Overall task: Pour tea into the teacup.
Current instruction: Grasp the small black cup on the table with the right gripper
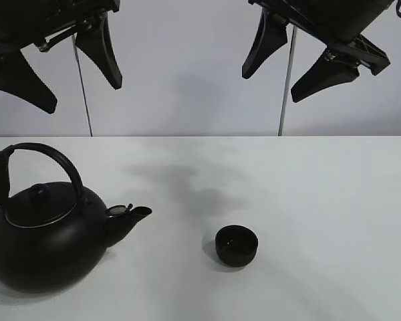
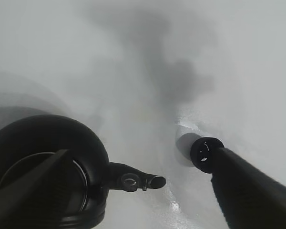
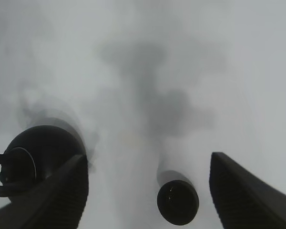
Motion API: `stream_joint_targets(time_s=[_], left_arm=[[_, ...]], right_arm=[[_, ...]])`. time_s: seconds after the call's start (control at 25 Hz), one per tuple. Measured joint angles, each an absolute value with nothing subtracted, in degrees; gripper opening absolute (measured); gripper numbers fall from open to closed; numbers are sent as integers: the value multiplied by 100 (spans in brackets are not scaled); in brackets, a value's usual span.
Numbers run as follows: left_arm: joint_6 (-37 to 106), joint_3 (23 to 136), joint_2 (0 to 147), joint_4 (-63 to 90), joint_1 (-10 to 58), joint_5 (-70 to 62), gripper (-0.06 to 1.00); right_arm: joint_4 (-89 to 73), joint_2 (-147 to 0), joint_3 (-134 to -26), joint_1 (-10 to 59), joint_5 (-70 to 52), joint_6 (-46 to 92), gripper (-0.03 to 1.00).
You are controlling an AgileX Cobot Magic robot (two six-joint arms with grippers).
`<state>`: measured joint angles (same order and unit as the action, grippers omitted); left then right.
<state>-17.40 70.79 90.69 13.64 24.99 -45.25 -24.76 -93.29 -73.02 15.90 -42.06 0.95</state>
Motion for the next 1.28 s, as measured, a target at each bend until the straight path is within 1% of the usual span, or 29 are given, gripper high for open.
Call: stream_joint_targets(time_s=[0.28,0.6,0.76,0.88,0.96,1.12,1.28], left_arm=[[-1740,7079,9069,1364,2499,-4525,58],[-1740,7079,9069,1364,2499,-4525,58],[-1740,7079,9069,1364,2499,-4525,58],[-1740,7079,9069,1364,2499,-4525,58],[-1740,7079,9069,1364,2499,-4525,58],[-1740,7079,9069,1364,2499,-4525,58],[-1740,7079,9069,1364,2499,-4525,58]], right_arm=[[-2476,-9329,-7302,1590,-4342,166,49],[-2420,-9329,-7302,1618,-5384,1000,49],[-1924,-9329,-7302,2025,-5546,1206,52],[-1415,-9336,-7302,2506,-5539,1101,59],[-1121,-9416,-7302,2757,-5545,937,62],[-693,-9741,-7302,3103,-5572,590,63],[-526,-10165,-7302,3208,-5567,413,63]])
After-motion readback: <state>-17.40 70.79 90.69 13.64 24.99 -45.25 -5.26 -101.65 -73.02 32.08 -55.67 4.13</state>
